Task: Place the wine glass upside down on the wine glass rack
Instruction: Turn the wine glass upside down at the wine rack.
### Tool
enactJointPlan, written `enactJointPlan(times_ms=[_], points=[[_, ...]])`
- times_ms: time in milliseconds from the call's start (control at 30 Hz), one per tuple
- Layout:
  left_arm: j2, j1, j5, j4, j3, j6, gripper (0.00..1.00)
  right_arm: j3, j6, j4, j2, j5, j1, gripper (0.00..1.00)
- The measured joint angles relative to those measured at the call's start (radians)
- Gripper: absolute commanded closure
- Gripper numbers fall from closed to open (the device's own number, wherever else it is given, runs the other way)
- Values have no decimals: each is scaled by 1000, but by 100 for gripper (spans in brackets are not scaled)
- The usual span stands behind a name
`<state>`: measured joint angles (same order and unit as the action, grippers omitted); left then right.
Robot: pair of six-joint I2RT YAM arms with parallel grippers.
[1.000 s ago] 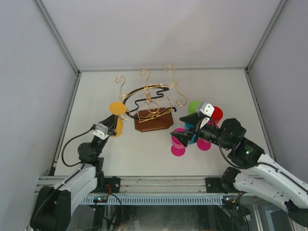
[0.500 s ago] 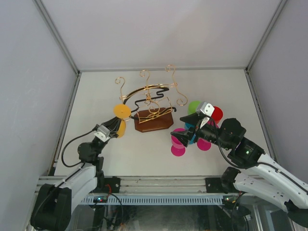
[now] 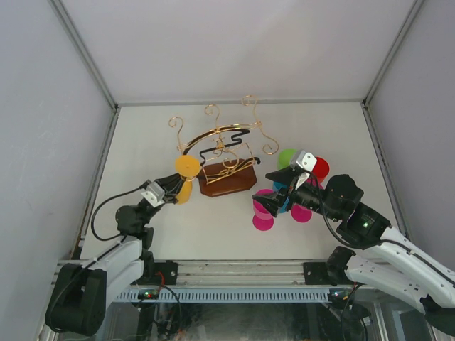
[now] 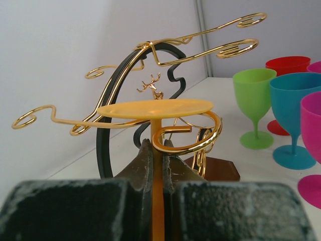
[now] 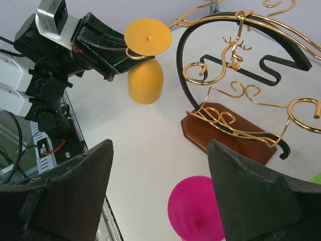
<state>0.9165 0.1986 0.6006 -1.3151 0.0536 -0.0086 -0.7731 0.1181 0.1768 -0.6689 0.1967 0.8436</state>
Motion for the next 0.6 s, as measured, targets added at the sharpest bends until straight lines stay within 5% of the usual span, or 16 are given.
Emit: enactJointPlan(times_ms=[600], points=[[-14, 40, 87, -1, 2, -38, 99, 0, 3, 0, -3, 1, 0, 25]])
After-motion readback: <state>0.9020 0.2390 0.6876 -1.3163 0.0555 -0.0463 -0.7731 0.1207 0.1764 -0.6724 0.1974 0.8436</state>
